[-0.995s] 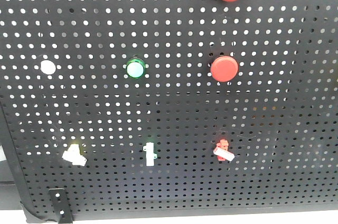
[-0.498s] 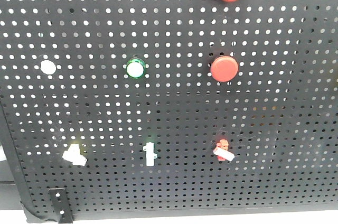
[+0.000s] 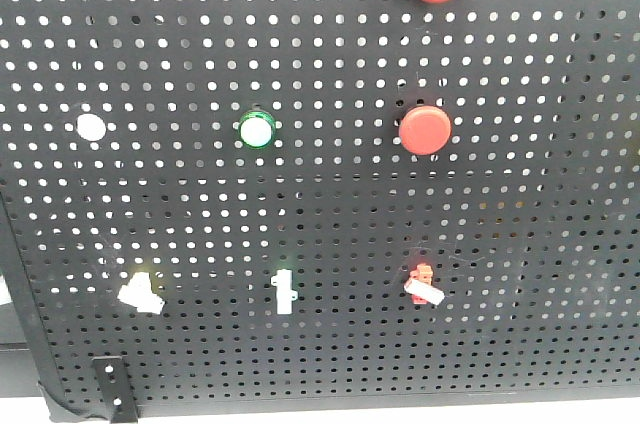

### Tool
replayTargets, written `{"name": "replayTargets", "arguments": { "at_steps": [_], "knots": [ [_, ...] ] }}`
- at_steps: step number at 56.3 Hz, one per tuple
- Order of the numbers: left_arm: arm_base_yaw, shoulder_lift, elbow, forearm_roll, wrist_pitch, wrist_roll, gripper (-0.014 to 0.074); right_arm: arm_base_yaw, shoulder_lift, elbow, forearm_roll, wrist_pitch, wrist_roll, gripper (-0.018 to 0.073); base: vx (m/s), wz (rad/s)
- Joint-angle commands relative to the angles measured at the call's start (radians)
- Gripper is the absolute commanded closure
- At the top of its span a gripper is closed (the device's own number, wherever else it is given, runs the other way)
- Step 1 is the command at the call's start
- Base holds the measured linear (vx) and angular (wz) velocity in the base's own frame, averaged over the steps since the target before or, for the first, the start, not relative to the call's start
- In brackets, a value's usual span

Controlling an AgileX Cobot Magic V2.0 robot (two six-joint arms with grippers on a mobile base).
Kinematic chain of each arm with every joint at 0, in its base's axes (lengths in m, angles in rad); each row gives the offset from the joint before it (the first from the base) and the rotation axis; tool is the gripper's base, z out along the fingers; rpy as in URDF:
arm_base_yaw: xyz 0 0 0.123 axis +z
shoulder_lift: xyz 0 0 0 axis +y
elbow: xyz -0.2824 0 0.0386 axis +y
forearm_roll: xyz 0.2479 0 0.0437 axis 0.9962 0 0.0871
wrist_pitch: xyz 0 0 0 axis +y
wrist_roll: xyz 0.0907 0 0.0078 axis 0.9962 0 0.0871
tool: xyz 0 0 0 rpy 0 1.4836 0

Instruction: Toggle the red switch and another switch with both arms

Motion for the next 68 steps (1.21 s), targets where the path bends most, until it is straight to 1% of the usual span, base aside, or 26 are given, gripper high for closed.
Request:
{"name": "replayTargets", "arguments": {
  "at_steps": [1, 10, 17, 20, 31, 38, 41, 46, 49, 55, 59, 63, 68],
  "knots": [
    [-0.006, -0.014, -0.109, -0.002, -0.108, -0.009, 0.0594, 0.0, 0.0, -0.128, -0.003, -0.11, -0.004, 0.0566, 0.0, 0.0],
    [-0.006, 0.065, -0.374, 0.009, -0.028, -0.009, 0.0594, 0.0, 0.104, -0.375, -0.007, 0.048, -0.004, 0.0566, 0.0, 0.0],
    [-0.006, 0.19, -0.527, 0.077, 0.07, 0.049, 0.0594, 0.0, 0.244, -0.498, -0.051, 0.11, -0.004, 0.0566, 0.0, 0.0],
    [-0.006, 0.236, -0.547, 0.084, 0.091, 0.063, 0.0594, 0.0, 0.297, -0.516, -0.059, 0.111, -0.004, 0.0566, 0.0, 0.0],
    [-0.006, 0.368, -0.544, 0.084, 0.138, 0.065, 0.0594, 0.0, 0.467, -0.515, -0.061, 0.113, -0.003, 0.0566, 0.0, 0.0],
    [-0.006, 0.415, -0.544, 0.084, 0.157, 0.11, 0.0594, 0.0, 0.529, -0.515, -0.057, 0.06, 0.004, 0.0566, 0.0, 0.0],
    [-0.006, 0.442, -0.544, 0.084, 0.157, 0.146, 0.0594, 0.0, 0.546, -0.515, -0.047, 0.043, 0.004, 0.0566, 0.0, 0.0],
    [-0.007, 0.486, -0.544, 0.072, 0.147, 0.197, 0.0594, 0.0, 0.568, -0.515, -0.045, 0.036, 0.004, 0.0566, 0.0, 0.0],
    [-0.014, 0.516, -0.544, 0.049, 0.143, 0.201, 0.0594, 0.0, 0.576, -0.515, -0.045, 0.036, 0.004, 0.0566, 0.0, 0.0],
    [-0.055, 0.589, -0.544, -0.017, 0.135, 0.201, 0.0594, 0.0, 0.578, -0.515, -0.045, 0.038, 0.004, 0.0566, 0.0, 0.0],
    [-0.096, 0.637, -0.544, -0.03, 0.103, 0.201, 0.0594, 0.0, 0.578, -0.515, -0.045, 0.04, 0.004, 0.0566, 0.0, 0.0],
    [-0.142, 0.699, -0.545, -0.03, 0.03, 0.2, 0.0594, 0.0, 0.578, -0.515, -0.045, 0.04, 0.004, 0.0566, 0.0, 0.0],
    [-0.203, 0.767, -0.546, -0.029, -0.119, 0.2, 0.0594, 0.0, 0.578, -0.515, -0.045, 0.04, 0.004, 0.0566, 0.0, 0.0]
  ]
}}
